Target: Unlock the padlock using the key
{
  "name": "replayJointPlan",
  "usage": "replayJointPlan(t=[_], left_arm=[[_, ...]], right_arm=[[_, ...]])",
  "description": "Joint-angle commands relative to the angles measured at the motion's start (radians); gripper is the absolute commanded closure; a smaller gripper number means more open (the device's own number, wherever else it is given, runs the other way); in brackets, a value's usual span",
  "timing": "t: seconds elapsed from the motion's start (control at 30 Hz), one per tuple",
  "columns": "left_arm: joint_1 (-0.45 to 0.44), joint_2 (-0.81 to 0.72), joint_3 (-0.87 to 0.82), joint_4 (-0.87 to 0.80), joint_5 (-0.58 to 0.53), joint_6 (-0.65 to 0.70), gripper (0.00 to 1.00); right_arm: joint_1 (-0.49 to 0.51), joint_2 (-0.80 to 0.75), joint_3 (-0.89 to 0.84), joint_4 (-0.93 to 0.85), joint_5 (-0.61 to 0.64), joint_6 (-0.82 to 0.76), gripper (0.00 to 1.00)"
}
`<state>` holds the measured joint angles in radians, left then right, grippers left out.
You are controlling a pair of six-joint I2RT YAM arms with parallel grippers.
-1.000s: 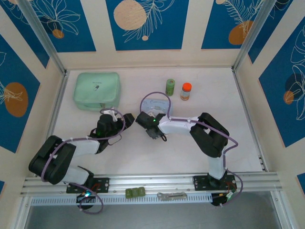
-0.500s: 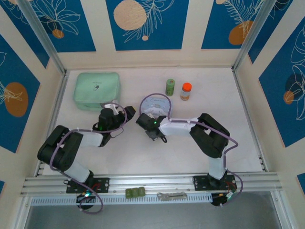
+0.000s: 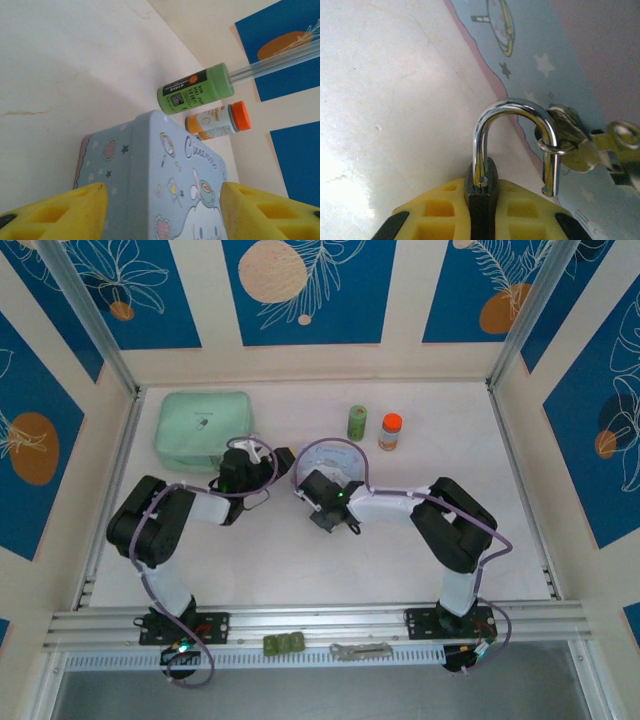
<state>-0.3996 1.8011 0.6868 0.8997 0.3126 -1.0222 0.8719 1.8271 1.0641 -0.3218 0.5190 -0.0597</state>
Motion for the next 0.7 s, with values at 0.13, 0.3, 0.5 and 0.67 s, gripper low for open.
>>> replayJointPlan(t=[0.13, 0.3, 0.5, 0.67], left_arm=[[0.007, 0.046, 0.023, 0.067, 0.087, -0.023, 0.5], [-0.003, 0.047, 0.012, 0.076, 0.103, -0.026, 0.58], [-0.014, 0.065, 0.007, 0.129, 0.122, -0.059, 0.63], [-0.021, 0.067, -0.01, 0.181, 0.123, -0.094, 0.64]], right_arm=[[-0.041, -0.002, 0.018, 0.07, -0.145, -0.145, 1.0], [-0.057, 0.01, 0.053, 0.094, -0.194, -0.215, 1.0], [-0.088, 0.052, 0.159, 0.029, -0.27, -0.159, 1.0], [-0.117, 0.065, 0.21, -0.021, -0.396, -0.083, 1.0]])
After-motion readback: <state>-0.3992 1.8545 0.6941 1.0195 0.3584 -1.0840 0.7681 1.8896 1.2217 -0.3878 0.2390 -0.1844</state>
